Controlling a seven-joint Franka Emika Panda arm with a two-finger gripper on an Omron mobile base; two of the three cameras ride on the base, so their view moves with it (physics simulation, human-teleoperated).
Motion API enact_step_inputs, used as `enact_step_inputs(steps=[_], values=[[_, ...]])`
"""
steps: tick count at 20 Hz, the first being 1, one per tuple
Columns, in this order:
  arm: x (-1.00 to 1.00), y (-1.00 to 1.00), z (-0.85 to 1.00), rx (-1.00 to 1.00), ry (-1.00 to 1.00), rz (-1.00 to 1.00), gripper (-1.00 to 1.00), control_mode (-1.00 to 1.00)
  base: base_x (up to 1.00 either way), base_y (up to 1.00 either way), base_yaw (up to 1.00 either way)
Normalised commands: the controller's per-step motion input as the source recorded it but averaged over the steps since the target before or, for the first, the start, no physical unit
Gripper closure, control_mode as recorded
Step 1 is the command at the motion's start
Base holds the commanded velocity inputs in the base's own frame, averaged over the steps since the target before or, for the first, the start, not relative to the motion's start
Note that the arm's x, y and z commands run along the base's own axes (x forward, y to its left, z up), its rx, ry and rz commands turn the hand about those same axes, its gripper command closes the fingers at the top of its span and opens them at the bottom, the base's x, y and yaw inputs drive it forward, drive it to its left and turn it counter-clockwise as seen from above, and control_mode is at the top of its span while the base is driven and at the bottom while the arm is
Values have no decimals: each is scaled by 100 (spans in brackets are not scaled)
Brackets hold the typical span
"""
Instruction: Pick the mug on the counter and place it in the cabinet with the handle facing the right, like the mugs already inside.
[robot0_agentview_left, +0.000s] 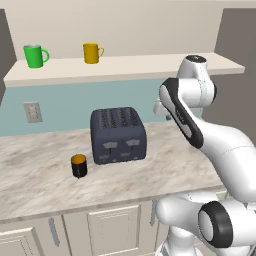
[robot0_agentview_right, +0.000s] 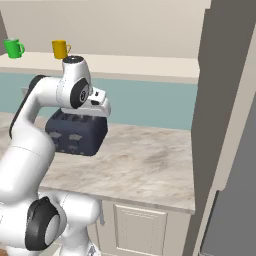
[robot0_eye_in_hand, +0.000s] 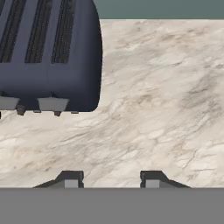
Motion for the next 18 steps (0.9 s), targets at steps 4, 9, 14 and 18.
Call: enact_step_inputs(steps=[4, 9, 14, 18], values=[[-23, 15, 0, 0, 0, 0, -100, -100, 0, 0, 0], [-37, 54, 0, -2, -7, 0, -100, -100, 0, 0, 0], [-36, 39, 0, -8, -20, 0, -100, -100, 0, 0, 0], [-42, 50, 0, -4, -21, 0, -100, -100, 0, 0, 0]])
